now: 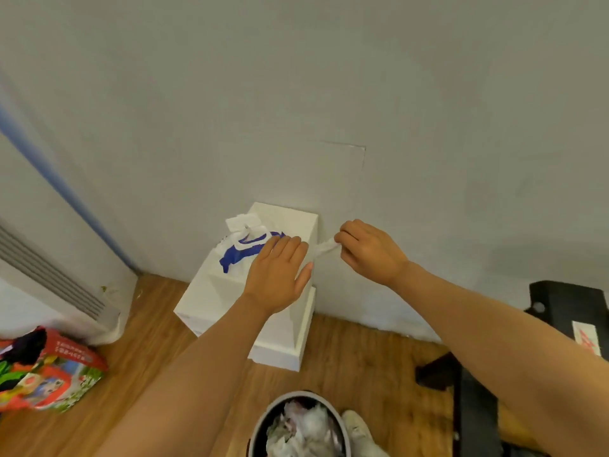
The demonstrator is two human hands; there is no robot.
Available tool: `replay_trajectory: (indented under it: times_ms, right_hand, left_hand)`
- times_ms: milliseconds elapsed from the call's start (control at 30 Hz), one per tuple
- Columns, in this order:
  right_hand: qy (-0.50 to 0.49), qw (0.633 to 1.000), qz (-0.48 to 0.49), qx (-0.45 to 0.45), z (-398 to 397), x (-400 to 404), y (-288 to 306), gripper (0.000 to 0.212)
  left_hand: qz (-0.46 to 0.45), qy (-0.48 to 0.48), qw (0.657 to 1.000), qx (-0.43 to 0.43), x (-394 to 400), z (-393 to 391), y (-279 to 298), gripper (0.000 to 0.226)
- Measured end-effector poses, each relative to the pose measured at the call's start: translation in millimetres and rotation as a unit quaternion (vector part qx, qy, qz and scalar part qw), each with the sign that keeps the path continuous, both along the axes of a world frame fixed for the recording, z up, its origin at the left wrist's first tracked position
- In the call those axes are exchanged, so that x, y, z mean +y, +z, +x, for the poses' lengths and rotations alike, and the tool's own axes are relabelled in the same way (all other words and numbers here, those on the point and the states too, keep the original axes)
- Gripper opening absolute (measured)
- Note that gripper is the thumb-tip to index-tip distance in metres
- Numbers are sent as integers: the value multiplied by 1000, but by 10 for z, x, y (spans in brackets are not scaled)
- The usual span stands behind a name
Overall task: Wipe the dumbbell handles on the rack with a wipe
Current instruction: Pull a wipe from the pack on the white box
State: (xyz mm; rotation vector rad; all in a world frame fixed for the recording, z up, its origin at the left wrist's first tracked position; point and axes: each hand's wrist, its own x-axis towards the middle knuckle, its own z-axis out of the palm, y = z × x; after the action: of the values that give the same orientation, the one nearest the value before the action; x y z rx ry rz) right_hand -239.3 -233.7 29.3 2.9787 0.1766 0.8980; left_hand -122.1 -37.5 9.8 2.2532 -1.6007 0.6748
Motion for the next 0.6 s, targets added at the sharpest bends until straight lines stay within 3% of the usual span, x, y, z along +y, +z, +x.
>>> replay_trajectory:
  times_ms: [100,367,600]
  right_hand:
    - [-39,999,-8,2,-449,173,45,17]
    - [-174,984,-15,39,-1808,230,167,6]
    - [-282,957,17,58,-2988,267,184,18]
  left_hand:
    - [-1,-56,998,10,-19,-232,36,49]
    - [-33,-201,979,29,-412,-1154,97,46]
    - [-36,-298,953,40,-763,-2072,124,45]
